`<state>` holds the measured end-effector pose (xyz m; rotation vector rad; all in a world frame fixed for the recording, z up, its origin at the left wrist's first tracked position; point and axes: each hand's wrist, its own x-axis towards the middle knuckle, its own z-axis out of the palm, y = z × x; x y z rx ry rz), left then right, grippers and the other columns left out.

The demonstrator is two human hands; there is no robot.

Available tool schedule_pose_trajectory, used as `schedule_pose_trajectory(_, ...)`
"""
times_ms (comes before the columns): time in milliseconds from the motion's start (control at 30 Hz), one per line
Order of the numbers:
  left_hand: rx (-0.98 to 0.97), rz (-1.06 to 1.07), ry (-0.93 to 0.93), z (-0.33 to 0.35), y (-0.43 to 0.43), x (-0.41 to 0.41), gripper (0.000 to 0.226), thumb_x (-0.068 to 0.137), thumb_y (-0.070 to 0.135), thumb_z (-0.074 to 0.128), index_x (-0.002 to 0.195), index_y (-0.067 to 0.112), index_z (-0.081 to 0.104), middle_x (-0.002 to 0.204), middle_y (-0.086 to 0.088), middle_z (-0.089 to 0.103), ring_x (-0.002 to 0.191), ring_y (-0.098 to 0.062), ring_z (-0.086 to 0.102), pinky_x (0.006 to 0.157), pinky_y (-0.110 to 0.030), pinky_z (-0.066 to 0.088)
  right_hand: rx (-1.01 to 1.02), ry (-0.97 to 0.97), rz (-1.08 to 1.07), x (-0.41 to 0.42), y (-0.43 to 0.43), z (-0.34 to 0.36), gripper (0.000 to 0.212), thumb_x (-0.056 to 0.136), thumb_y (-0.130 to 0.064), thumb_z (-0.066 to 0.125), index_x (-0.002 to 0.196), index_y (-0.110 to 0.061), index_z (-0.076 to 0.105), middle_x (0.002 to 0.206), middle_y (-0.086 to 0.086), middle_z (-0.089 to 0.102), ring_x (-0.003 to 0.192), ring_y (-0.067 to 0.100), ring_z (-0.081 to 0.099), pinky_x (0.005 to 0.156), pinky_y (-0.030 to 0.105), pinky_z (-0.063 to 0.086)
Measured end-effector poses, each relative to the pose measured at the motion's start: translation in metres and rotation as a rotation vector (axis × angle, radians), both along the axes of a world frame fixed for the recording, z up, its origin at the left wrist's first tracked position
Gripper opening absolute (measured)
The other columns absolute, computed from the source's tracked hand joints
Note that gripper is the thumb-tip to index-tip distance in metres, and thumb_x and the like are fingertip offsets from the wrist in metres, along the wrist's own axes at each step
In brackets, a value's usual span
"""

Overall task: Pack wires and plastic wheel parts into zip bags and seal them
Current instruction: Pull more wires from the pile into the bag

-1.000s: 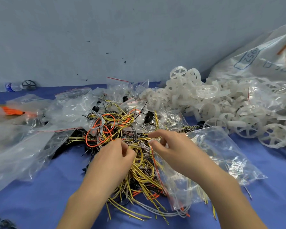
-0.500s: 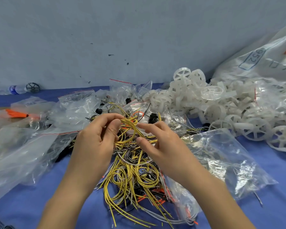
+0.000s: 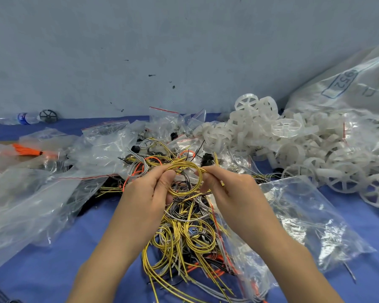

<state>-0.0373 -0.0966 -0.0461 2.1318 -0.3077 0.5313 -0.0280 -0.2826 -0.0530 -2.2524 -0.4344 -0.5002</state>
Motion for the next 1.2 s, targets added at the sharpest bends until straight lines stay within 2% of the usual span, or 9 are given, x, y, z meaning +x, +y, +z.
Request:
schedule_pose_trajectory(200, 0.119, 0.176, -0.09, -0.002, 0.002, 0.001, 0.029, 0.097, 0.046, 0.04, 0.091, 0.032, 0.065, 0.057, 0.013, 0.055, 0.054, -0.013, 0.049, 0.052, -0.035, 0.038, -0.025, 0.017, -0.036, -0.001, 0.0, 0.002, 0.02, 0.102, -0.037, 0.046, 0.105, -0.032, 0.066, 0.081, -0.019, 0.07, 0.055, -0.003, 0.051, 0.057, 0.033, 0.046)
schedule_pose_trajectory(367, 0.157, 0.233, -0.122, -0.002, 0.009, 0.002, 0.025, 0.099, 0.043, 0.044, 0.09, 0.031, 0.063, 0.048, 0.009, 0.048, 0.049, -0.015, 0.044, 0.047, -0.035, 0.032, 0.014, 0.0, -0.087, 0.001, -0.009, 0.003, 0.018, 0.102, -0.03, 0.051, 0.103, -0.03, 0.069, 0.077, -0.018, 0.069, 0.055, 0.001, 0.048, 0.058, 0.033, 0.043)
schedule_pose_trajectory(500, 0.039, 0.187, -0.133, -0.001, 0.003, 0.002, 0.031, 0.101, 0.04, 0.041, 0.074, 0.034, 0.055, 0.06, 0.012, 0.06, 0.048, -0.013, 0.051, 0.047, -0.037, 0.039, 0.024, 0.056, -0.079, 0.001, -0.011, 0.006, 0.019, 0.101, -0.032, 0.052, 0.1, -0.029, 0.071, 0.078, -0.018, 0.07, 0.057, 0.001, 0.053, 0.06, 0.032, 0.044)
schedule_pose_trajectory(600, -0.108, 0.194, -0.146, 0.002, -0.004, 0.002, 0.031, 0.099, 0.045, 0.044, 0.084, 0.03, 0.065, 0.07, 0.009, 0.067, 0.058, -0.014, 0.06, 0.057, -0.042, 0.05, 0.013, 0.208, 0.051, -0.006, -0.002, 0.006, 0.023, 0.101, -0.036, 0.052, 0.104, -0.028, 0.073, 0.087, -0.013, 0.072, 0.076, 0.011, 0.066, 0.074, 0.036, 0.054)
schedule_pose_trajectory(667, -0.242, 0.166, -0.142, 0.004, -0.008, 0.003, 0.032, 0.097, 0.048, 0.048, 0.084, 0.026, 0.068, 0.073, 0.005, 0.069, 0.062, -0.019, 0.061, 0.06, -0.047, 0.055, 0.01, 0.252, 0.151, -0.011, 0.012, 0.003, 0.026, 0.1, -0.039, 0.052, 0.106, -0.027, 0.074, 0.086, -0.012, 0.072, 0.072, 0.003, 0.063, 0.07, 0.03, 0.051)
schedule_pose_trajectory(833, -0.533, 0.017, -0.017, 0.001, -0.029, -0.001, 0.03, 0.097, 0.041, 0.053, 0.083, 0.023, 0.072, 0.071, 0.001, 0.071, 0.055, -0.006, 0.06, 0.043, -0.024, 0.049, 0.397, 0.389, 0.333, -0.016, 0.042, -0.002, 0.023, 0.1, -0.028, 0.052, 0.093, -0.016, 0.07, 0.075, -0.001, 0.068, 0.06, 0.007, 0.066, 0.05, 0.022, 0.045)
schedule_pose_trajectory(900, -0.502, -0.01, 0.01, -0.004, -0.037, -0.004, 0.027, 0.099, 0.039, 0.05, 0.087, 0.027, 0.071, 0.069, 0.004, 0.069, 0.051, -0.006, 0.058, 0.038, -0.032, 0.049, 0.542, 0.392, 0.342, -0.015, 0.042, -0.001, 0.02, 0.102, -0.023, 0.052, 0.094, -0.016, 0.069, 0.069, -0.001, 0.065, 0.06, 0.008, 0.065, 0.048, 0.024, 0.048)
schedule_pose_trajectory(1000, -0.348, -0.02, -0.022, -0.009, -0.041, -0.003, 0.029, 0.102, 0.039, 0.044, 0.09, 0.025, 0.067, 0.07, 0.006, 0.067, 0.059, -0.011, 0.058, 0.054, -0.047, 0.055, 0.649, 0.406, 0.35, -0.013, 0.035, -0.002, 0.02, 0.102, -0.018, 0.052, 0.096, -0.009, 0.069, 0.072, 0.0, 0.064, 0.063, 0.01, 0.059, 0.051, 0.024, 0.052)
schedule_pose_trajectory(1200, -0.237, -0.119, 0.086, -0.014, -0.036, 0.0, 0.035, 0.101, 0.04, 0.04, 0.081, 0.019, 0.058, 0.058, 0.003, 0.051, 0.054, -0.028, 0.052, 0.045, -0.037, 0.046, 0.617, 0.468, 0.376, -0.009, 0.023, -0.005, 0.026, 0.102, -0.007, 0.049, 0.088, -0.002, 0.07, 0.062, -0.007, 0.064, 0.057, 0.003, 0.059, 0.054, 0.017, 0.051)
